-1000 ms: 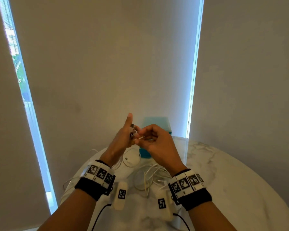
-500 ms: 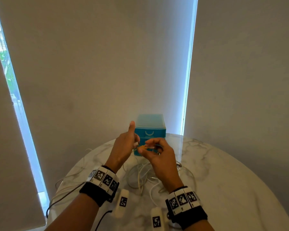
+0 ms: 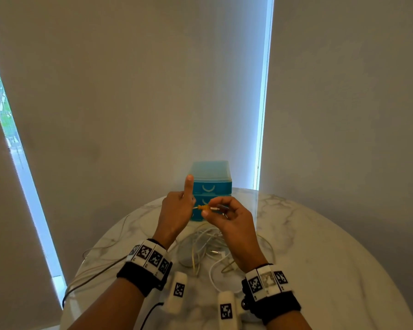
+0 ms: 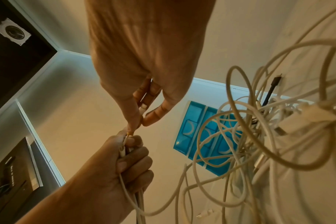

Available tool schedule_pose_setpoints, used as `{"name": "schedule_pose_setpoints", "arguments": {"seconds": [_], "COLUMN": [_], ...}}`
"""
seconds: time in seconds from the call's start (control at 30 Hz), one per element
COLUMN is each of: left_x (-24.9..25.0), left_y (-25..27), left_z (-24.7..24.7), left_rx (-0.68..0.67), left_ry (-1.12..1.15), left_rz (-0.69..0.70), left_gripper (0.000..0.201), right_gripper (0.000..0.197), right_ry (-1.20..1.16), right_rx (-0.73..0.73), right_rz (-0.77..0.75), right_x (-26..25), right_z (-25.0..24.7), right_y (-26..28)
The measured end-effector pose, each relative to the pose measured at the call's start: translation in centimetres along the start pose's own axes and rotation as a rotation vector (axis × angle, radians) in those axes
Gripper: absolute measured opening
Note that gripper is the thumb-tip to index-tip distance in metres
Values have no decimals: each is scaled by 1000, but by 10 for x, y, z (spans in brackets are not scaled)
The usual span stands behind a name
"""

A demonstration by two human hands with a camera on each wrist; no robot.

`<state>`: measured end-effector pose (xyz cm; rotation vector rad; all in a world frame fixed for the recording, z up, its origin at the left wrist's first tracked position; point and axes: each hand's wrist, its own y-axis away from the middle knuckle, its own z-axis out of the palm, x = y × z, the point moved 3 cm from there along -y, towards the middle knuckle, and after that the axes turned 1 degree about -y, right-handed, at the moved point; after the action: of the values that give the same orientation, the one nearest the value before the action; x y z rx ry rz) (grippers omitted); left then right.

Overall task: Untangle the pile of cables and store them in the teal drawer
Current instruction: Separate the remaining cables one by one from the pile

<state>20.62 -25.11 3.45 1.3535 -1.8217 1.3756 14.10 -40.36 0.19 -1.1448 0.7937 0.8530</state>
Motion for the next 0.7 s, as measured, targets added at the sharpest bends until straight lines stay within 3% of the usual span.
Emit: {"name": "schedule_pose_setpoints", "arguments": {"seconds": [0.2,0.3,0.43,0.57,0.7], "left_x": [3,3,12,21,7], "left_y": [0,-5,-10,6,12], "left_z": [-3,-12,-19,0,18], "left_rx": [-8,-33,-185,-373,-346], "left_ry": [-86,39,245,168,89], "left_rz": [10,-97,-199,-163,-154], "left_gripper": [81,79,82,77,79], "right_gripper": [28,27,29,42,43], "right_ry": [-29,13,-12,-28,78], "right_rx": [76,159,92,36,123], "right_rz": [10,-3,25,53,-32], "right_x": [1,1,5,13,17], "right_z": [-9,-23,-17,10,16], "right_y": [-3,-7,-4,3,7]}}
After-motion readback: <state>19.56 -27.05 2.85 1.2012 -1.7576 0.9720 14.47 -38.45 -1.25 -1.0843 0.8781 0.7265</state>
